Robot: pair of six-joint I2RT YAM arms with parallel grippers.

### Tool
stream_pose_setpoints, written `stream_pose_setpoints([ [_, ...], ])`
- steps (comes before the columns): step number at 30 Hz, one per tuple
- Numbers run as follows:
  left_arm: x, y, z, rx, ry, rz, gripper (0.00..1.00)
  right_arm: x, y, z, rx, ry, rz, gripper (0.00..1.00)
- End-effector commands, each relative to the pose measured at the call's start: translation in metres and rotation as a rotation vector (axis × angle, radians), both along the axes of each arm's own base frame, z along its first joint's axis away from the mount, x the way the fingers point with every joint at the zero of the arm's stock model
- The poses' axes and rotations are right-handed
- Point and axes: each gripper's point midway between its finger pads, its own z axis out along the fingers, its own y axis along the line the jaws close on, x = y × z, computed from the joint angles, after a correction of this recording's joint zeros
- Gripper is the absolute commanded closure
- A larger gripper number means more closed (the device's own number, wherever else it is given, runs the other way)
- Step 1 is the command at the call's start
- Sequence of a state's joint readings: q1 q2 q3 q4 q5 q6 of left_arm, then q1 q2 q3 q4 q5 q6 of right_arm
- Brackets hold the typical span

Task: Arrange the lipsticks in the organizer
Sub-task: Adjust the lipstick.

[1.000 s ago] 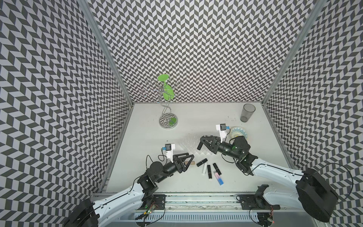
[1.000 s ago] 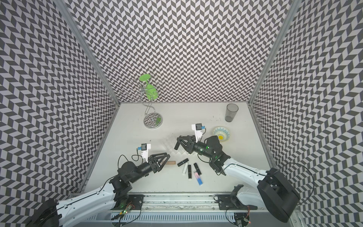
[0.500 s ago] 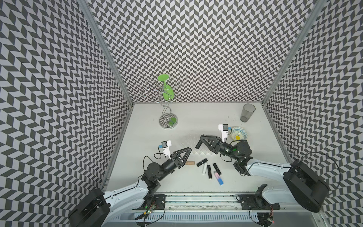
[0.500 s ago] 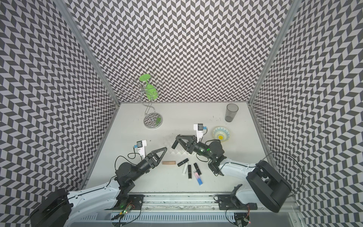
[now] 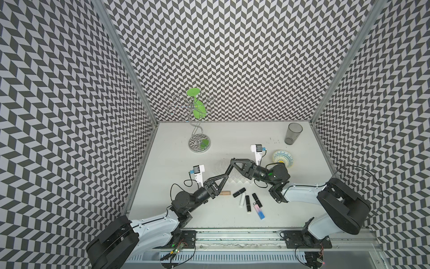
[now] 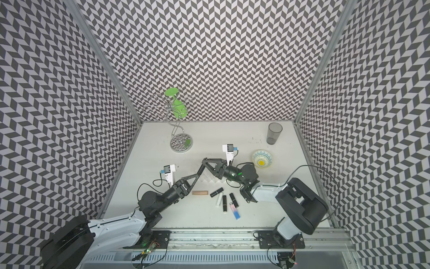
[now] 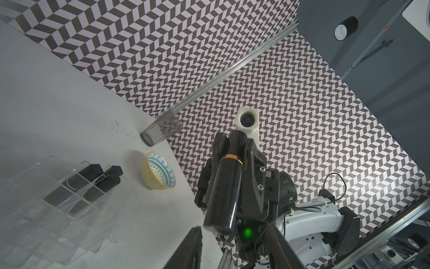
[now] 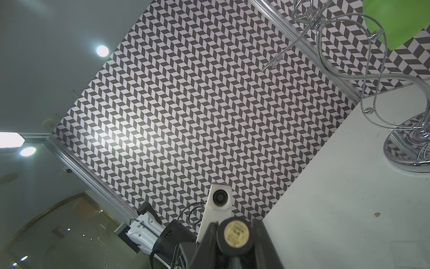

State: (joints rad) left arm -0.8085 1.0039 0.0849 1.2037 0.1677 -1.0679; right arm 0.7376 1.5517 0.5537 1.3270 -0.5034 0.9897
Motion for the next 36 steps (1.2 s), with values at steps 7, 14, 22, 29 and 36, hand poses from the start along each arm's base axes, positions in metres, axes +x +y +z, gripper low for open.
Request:
stream_pose_setpoints([
  [7,0.002,-0.003,0.018,-0.021,-0.058,-0.009,0.56,-0.004,0.004,0.012,0.058,-0.042,0.033,0.85],
  [14,0.003,-0.007,0.019,-0.015,-0.061,-0.024,0.58,-0.006,0.002,0.01,0.04,-0.043,0.025,0.85],
  [22,0.003,-0.008,0.019,-0.017,-0.071,-0.027,0.62,-0.008,-0.001,0.008,0.042,-0.04,0.019,0.85],
  [29,0.005,-0.004,0.019,-0.014,-0.066,0.0,0.64,-0.009,-0.001,0.008,0.035,-0.045,0.006,0.85],
  [36,0.006,-0.004,0.021,-0.016,-0.075,0.009,0.66,-0.01,0.0,0.004,0.035,-0.039,0.021,0.85],
])
